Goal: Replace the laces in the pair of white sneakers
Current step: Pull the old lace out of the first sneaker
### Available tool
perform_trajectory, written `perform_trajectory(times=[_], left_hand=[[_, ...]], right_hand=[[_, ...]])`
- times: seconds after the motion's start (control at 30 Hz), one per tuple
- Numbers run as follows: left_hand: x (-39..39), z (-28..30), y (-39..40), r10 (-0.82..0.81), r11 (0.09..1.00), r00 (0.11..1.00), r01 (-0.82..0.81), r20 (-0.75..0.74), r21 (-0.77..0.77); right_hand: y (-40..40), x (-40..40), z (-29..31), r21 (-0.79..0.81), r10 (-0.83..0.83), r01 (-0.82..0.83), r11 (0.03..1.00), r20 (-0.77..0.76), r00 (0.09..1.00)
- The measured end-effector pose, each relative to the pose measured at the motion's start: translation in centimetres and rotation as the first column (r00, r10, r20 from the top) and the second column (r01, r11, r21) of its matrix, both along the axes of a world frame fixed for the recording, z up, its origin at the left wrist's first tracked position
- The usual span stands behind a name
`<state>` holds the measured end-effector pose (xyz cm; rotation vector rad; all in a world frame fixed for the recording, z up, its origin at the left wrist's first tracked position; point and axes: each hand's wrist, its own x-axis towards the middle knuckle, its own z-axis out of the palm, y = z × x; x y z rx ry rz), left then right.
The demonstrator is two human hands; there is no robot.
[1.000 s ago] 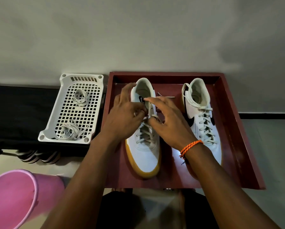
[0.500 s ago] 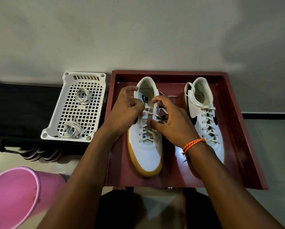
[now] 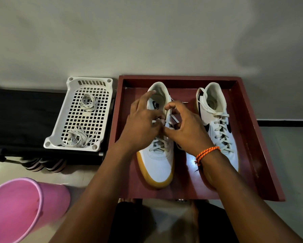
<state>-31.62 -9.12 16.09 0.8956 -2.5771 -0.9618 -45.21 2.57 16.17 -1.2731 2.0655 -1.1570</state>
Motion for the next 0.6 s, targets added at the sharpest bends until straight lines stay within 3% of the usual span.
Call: perform_trajectory(times=[0.2,0.3,0.37,0.5,0.6], left_hand=[[-0.1,0.5,-0.5,0.081,0.996,0.993,-0.077,-0.089,0.051],[0.1,1.0,-1.1,0.201,0.936,0.944,-0.105,-0.264,0.336],[0.2,1.1,-1.3,0.288,0.898,0.912,-0.152,-0.292,0.413],[0.4,0.6,-1.3,0.165,0.986,0.959,-0.158,-0.231,0.048],[-0.1,0.0,-0.1,0.061,0.993,0.998,-0.064,-0.032,-0.101]], right_hand=[[-0.1,-0.2,-0.3,-0.003,-0.003,0.003,1.0,0.0,1.0],[-0.3,-0.3,-0.5,0.013,-0.002,0.001,1.0,0.006,1.0],[-0.2,-0.5,-0.7,0.023,-0.003,0.002,1.0,0.007,1.0],[-0.1,-0.5,-0.7,0.032,-0.012,0.011,0.999,0.012,1.0],[0.0,-0.4,-0.6,0.024,-0.019,0.02,1.0,-0.018,1.0]])
